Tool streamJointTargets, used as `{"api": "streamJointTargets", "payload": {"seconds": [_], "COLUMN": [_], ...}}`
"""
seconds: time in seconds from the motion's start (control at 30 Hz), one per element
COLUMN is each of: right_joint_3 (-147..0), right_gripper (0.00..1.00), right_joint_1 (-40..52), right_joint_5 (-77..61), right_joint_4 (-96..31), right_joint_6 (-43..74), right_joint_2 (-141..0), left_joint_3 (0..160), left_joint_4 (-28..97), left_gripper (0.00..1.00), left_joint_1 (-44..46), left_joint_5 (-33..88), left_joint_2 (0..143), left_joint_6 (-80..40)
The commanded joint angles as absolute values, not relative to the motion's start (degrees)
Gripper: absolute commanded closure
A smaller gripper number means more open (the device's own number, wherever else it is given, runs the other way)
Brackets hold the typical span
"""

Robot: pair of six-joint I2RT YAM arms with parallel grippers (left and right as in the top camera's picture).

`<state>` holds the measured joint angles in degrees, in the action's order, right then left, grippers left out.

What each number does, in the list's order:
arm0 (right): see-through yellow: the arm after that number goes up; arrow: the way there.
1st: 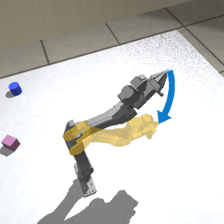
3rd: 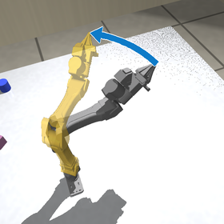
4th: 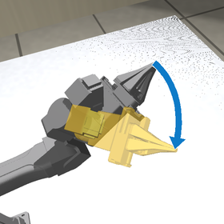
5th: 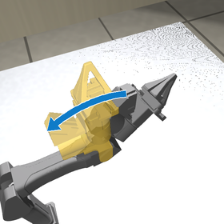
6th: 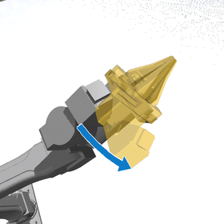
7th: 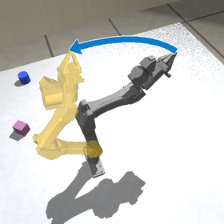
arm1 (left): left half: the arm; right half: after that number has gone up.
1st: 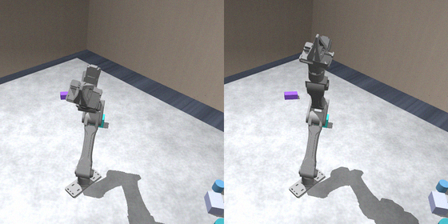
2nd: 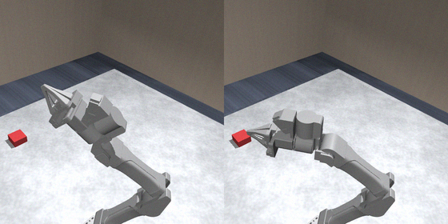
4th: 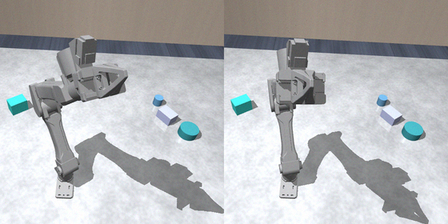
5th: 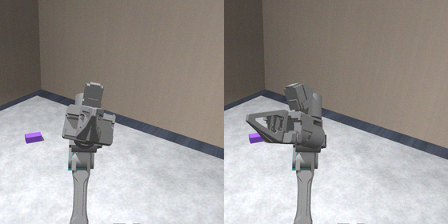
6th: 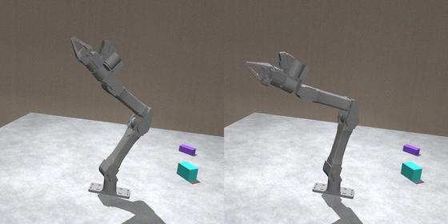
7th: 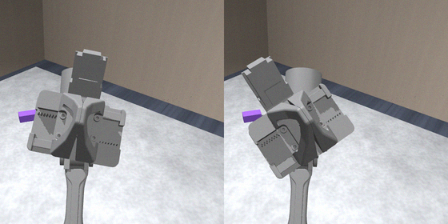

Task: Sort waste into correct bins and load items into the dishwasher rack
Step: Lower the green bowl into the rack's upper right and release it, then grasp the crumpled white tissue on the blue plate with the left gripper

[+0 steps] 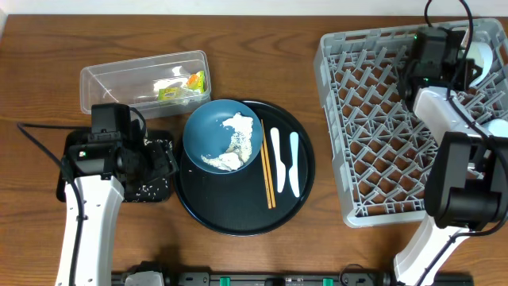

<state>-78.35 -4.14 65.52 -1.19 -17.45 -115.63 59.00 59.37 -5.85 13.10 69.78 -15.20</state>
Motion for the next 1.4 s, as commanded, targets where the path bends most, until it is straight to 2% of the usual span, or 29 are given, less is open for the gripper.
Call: {"api": "streamJointTargets", "payload": {"seconds": [0.0,0.07,0.13,0.27,0.47,0.7,0.83,1.07,1.2,1.37], "right_joint_3": [-77.87,-77.89,-77.89,-77.89,-77.89,-77.89,-77.89,-77.89,-77.43,-76.42], "right_gripper": [0.8,0.71,0.67,0.41,0.27,0.23,0.21,0.25,0.29,0.3], "right_joint_1": [-0.95,-0.03,1.08,2.68,2.63,2.76,2.76,4.89,8.12,9.82], "right_joint_5": [65.1,65.1,64.84,60.45,48.4,35.46,20.4,-12.53,-14.76,-12.62], "right_joint_4": [-6.63,-10.09,-14.17,-21.91,-30.41,-34.24,-39.05,-46.3,-50.52,-53.12], "right_joint_6": [-11.64,-8.56,-4.62,3.4,12.49,7.84,5.48,5.5,6.46,8.1], "right_joint_2": [-116.9,-116.9,-116.88,-116.01,-110.13,-100.29,-94.78,-90.87,-91.42,-91.5], "left_joint_3": [60.12,60.12,60.12,60.12,60.12,60.12,60.12,60.12,60.12,60.12], "left_joint_4": [59.37,59.31,59.29,59.31,59.31,59.27,59.27,58.57,54.76,47.37], "left_gripper": [0.27,0.26,0.27,0.27,0.27,0.27,0.26,0.26,0.26,0.26], "left_joint_1": [-6.09,-6.09,-6.09,-6.09,-6.09,-6.09,-6.09,-6.07,-4.36,2.44], "left_joint_5": [12.38,12.38,12.38,12.38,12.38,12.36,12.36,12.38,12.8,12.78], "left_joint_2": [69.97,69.97,69.97,69.97,69.97,69.97,69.97,69.97,70.0,71.55], "left_joint_6": [-15.14,-15.14,-15.14,-15.14,-15.14,-15.14,-15.14,-15.11,-14.13,-13.19]}}
